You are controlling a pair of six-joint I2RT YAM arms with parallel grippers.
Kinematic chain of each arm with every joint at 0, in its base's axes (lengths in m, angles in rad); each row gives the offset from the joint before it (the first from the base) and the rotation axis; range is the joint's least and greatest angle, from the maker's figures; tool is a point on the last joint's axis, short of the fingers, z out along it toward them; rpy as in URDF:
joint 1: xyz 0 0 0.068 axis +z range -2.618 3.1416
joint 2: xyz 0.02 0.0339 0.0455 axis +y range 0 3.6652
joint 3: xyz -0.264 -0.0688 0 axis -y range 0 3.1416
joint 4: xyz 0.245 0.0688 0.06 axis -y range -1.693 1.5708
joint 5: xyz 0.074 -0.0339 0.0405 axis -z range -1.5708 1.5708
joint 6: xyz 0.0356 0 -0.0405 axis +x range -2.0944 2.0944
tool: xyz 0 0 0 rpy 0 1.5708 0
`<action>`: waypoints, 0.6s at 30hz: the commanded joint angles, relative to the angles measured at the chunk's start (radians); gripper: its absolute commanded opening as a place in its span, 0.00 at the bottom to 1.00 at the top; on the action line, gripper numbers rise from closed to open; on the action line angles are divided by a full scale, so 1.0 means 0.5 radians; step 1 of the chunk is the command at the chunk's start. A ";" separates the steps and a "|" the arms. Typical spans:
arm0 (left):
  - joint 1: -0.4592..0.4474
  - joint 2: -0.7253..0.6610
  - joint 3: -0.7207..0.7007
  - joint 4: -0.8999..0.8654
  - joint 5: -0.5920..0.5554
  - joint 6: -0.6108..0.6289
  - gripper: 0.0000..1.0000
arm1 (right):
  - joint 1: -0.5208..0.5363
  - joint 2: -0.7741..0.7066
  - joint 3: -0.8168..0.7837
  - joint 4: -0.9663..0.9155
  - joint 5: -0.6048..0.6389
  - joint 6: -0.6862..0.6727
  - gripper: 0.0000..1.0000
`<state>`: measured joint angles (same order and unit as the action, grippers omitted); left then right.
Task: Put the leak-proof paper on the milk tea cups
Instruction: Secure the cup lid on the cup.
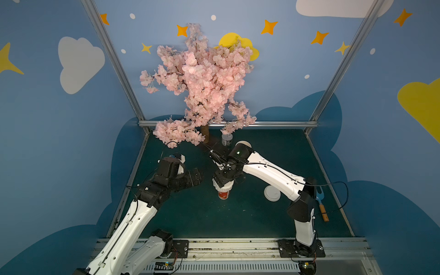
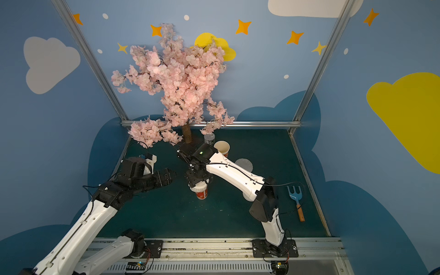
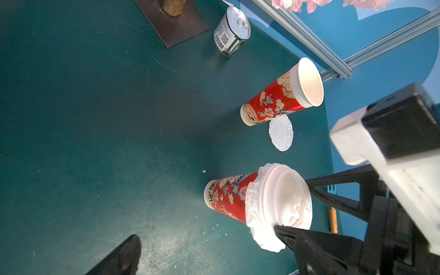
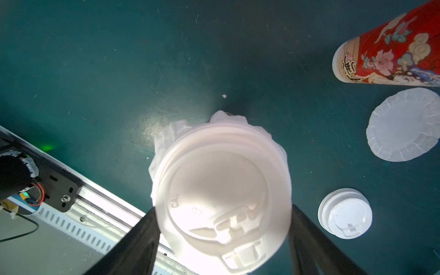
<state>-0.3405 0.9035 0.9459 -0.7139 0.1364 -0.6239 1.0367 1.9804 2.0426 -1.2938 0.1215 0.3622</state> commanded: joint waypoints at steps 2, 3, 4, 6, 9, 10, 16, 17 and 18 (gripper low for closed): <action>0.006 -0.003 -0.014 0.012 0.035 0.026 1.00 | -0.009 0.043 -0.094 -0.038 0.005 0.017 0.81; 0.008 0.001 -0.013 0.018 0.045 0.019 1.00 | -0.009 0.044 -0.094 -0.037 0.001 0.017 0.81; 0.007 0.006 -0.017 0.028 0.059 0.013 1.00 | -0.009 0.041 -0.091 -0.039 0.003 0.018 0.81; 0.007 0.014 -0.026 0.061 0.092 -0.003 1.00 | -0.009 0.032 -0.091 -0.034 0.005 0.016 0.81; 0.006 0.035 -0.063 0.166 0.180 -0.053 1.00 | -0.009 0.024 -0.088 -0.031 0.012 0.017 0.81; 0.005 0.047 -0.074 0.211 0.263 -0.076 0.99 | -0.009 0.026 -0.088 -0.030 0.010 0.015 0.81; 0.006 0.166 -0.179 0.526 0.535 -0.244 0.91 | -0.009 0.026 -0.106 -0.021 0.011 0.013 0.81; 0.008 0.192 -0.194 0.567 0.579 -0.265 0.90 | -0.009 0.020 -0.111 -0.020 0.012 0.014 0.81; 0.006 0.209 -0.217 0.616 0.621 -0.288 0.90 | -0.009 0.018 -0.115 -0.014 0.014 0.016 0.81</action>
<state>-0.3405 0.9909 0.8536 -0.5072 0.3489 -0.7208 1.0367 1.9736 2.0289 -1.2747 0.1146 0.3626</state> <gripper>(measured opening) 0.905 0.815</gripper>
